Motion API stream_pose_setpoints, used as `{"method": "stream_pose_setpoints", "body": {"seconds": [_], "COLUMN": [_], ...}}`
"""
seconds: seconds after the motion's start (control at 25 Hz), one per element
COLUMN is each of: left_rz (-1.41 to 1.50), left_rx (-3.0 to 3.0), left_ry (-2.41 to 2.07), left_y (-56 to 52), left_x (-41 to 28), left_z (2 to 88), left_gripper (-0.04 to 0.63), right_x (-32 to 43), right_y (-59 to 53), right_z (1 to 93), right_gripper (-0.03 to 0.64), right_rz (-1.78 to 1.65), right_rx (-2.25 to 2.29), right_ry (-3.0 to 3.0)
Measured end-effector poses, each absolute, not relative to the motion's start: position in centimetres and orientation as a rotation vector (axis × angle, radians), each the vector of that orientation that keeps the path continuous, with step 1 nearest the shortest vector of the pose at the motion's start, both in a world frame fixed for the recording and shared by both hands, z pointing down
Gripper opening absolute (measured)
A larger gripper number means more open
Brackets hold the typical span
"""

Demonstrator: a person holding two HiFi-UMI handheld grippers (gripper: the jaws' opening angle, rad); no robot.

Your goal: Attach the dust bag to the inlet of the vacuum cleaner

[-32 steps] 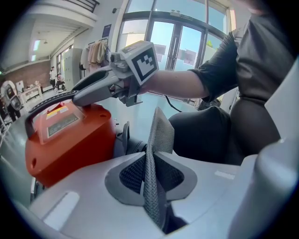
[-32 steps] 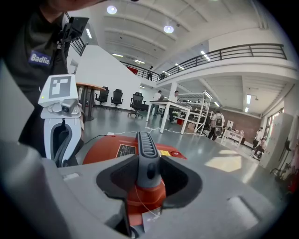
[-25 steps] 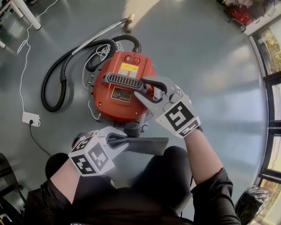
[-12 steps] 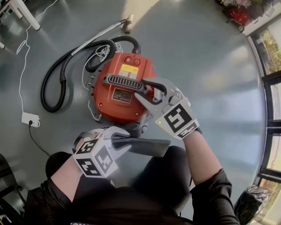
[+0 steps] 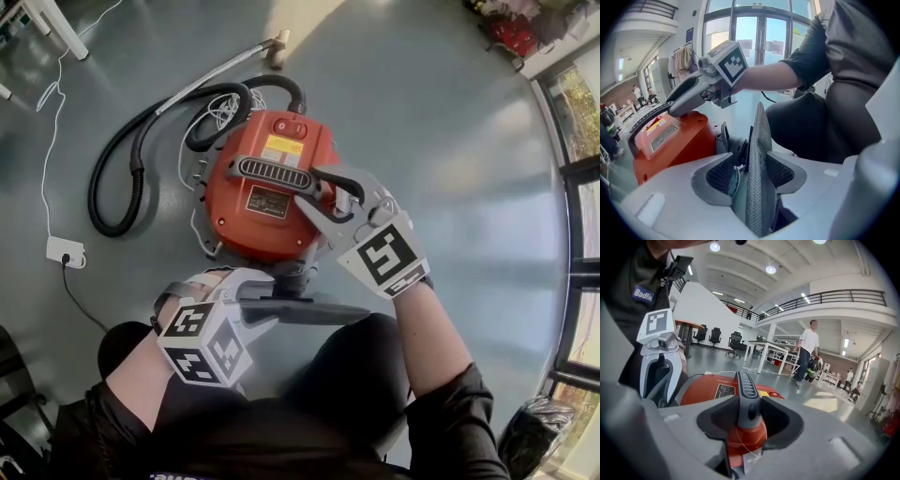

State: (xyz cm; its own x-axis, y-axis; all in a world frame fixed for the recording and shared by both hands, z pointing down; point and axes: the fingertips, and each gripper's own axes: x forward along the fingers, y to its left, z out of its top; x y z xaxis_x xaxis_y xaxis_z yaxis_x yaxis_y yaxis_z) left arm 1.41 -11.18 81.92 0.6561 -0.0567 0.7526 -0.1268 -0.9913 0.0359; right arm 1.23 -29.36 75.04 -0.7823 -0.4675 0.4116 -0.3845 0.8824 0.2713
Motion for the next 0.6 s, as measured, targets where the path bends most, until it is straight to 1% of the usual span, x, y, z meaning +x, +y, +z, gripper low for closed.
{"method": "stream_pose_setpoints", "body": {"seconds": [0.32,0.6], "left_rz": [1.194,1.111], "left_rx": [2.798,2.836], "left_ry": [-0.2,-0.214], "left_y": [-11.5,-12.1], "left_x": [1.3,1.4], "left_z": [80.5,78.1], "left_gripper": [0.241,0.236], "right_x": [1.7,3.8], "right_y": [-29.1,-28.3], "right_z": [74.7,71.9], "right_gripper": [0.137,0.137], "right_rz": [-0.224,-0.225], "right_rx": [0.621,0.699], "right_ry": [-2.583,-2.631]}}
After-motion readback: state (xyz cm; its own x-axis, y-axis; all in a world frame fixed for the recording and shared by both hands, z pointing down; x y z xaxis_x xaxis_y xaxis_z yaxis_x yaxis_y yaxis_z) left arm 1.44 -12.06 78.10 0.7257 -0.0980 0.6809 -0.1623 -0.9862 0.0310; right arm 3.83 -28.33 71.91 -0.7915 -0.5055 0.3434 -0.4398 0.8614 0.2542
